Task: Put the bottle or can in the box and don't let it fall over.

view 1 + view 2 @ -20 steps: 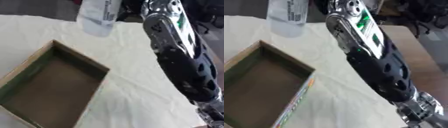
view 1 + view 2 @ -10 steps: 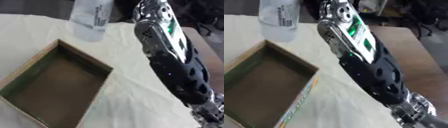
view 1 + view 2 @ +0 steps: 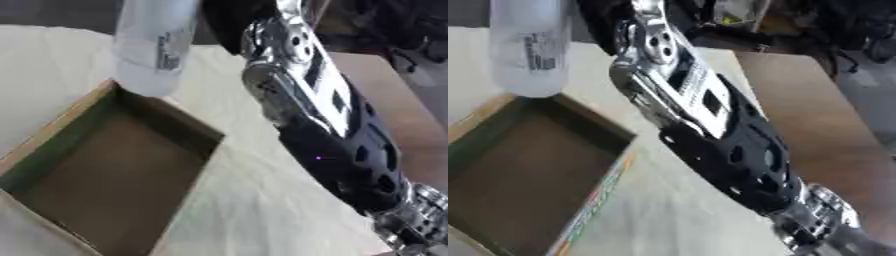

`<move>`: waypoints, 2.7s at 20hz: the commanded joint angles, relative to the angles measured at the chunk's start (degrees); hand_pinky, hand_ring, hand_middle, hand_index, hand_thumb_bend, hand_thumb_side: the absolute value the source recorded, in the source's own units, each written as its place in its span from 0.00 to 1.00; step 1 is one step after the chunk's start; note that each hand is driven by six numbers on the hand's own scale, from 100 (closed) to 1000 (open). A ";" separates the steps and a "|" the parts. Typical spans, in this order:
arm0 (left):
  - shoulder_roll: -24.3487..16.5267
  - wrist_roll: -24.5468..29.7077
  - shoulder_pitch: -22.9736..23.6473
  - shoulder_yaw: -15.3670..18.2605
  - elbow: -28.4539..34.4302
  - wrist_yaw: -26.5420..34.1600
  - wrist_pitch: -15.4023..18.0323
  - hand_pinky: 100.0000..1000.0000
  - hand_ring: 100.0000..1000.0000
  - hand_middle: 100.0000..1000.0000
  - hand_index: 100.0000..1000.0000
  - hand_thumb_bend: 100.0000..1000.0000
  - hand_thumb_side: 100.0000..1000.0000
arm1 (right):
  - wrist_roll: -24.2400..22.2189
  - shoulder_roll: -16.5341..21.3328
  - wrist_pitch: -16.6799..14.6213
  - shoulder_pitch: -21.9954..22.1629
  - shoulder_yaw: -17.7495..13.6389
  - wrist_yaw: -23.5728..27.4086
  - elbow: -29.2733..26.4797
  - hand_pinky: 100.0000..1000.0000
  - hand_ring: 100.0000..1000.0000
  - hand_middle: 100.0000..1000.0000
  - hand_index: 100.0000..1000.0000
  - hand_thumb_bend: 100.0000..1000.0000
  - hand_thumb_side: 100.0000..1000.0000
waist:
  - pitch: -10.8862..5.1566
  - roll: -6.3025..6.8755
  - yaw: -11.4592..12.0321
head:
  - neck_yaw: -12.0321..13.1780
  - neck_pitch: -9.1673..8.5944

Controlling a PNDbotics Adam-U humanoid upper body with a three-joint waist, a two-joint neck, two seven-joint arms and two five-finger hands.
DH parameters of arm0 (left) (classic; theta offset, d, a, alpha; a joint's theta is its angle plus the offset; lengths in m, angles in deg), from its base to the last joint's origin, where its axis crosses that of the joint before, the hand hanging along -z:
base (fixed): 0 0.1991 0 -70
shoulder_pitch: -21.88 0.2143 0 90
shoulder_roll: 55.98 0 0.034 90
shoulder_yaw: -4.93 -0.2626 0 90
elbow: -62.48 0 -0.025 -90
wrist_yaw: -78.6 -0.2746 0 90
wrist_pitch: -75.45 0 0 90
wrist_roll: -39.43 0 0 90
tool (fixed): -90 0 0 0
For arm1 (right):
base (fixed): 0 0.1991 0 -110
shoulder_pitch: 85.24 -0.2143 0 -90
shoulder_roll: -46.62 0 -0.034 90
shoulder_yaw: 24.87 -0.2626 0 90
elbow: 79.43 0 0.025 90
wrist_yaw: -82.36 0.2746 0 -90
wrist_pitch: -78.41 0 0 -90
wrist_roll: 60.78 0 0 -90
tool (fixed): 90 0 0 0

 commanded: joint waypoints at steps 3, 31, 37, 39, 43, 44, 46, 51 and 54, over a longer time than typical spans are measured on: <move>-0.99 0.18 -0.99 1.63 -1.28 0.29 -0.17 1.00 1.00 1.00 0.70 0.38 0.53 | -0.59 0.43 -1.89 -0.46 1.18 -3.20 -1.02 0.82 0.42 0.41 0.10 0.00 0.41 | -1.84 0.32 0.07 | -0.43 0.44; -1.81 0.02 -0.26 4.79 -2.31 0.05 1.00 1.00 1.00 1.00 0.70 0.37 0.53 | -14.43 0.49 -2.37 6.38 9.07 -20.34 -1.02 1.00 1.00 1.00 0.75 0.00 0.41 | -2.30 -0.41 -0.92 | -2.48 2.17; -2.23 -0.20 0.22 5.20 -2.57 -0.28 0.95 1.00 1.00 1.00 0.70 0.37 0.53 | -10.77 0.76 -3.27 8.38 9.34 -16.90 -1.02 0.75 1.00 0.99 0.68 0.00 0.41 | -2.61 -0.53 -1.51 | -1.73 2.66; -2.31 -0.36 0.31 5.46 -2.74 -0.30 0.97 1.00 1.00 1.00 0.70 0.38 0.53 | -10.06 1.03 -4.30 8.78 9.40 -14.26 -1.02 0.74 1.00 0.99 0.67 0.00 0.41 | -2.65 -0.50 -1.64 | -1.63 2.74; -2.40 -0.40 0.52 5.80 -3.24 -0.39 1.03 1.00 1.00 1.00 0.70 0.37 0.53 | -10.43 1.51 -6.08 9.79 9.88 -10.24 -1.02 0.78 1.00 1.00 0.69 0.00 0.41 | -2.58 -0.35 -1.79 | -1.55 2.52; -2.43 -0.38 0.56 5.89 -3.37 -0.41 1.06 1.00 1.00 1.00 0.70 0.37 0.54 | -10.85 1.64 -6.38 10.12 10.02 -9.76 -1.02 0.81 1.00 1.00 0.69 0.00 0.41 | -2.56 -0.35 -1.83 | -1.59 2.56; -2.48 -0.33 0.64 6.13 -3.63 -0.42 1.12 1.00 1.00 1.00 0.70 0.37 0.54 | -11.27 1.79 -6.82 11.09 10.30 -9.12 -1.02 0.81 0.99 0.99 0.67 0.00 0.41 | -2.53 -0.34 -1.90 | -1.66 2.66; -2.49 -0.71 0.74 8.04 -3.73 -0.15 1.31 1.00 1.00 1.00 0.70 0.38 0.54 | -9.43 1.72 -7.62 13.31 10.91 -4.82 -1.02 0.75 0.90 0.92 0.61 0.00 0.41 | -2.43 -0.09 -2.31 | -1.69 2.80; -3.49 -1.26 1.51 9.18 -3.18 -0.13 1.81 1.00 1.00 1.00 0.70 0.37 0.54 | -8.44 2.06 -7.68 14.21 10.92 -3.10 -1.02 0.76 0.87 0.89 0.57 0.00 0.41 | -2.34 0.24 -3.13 | -2.12 2.67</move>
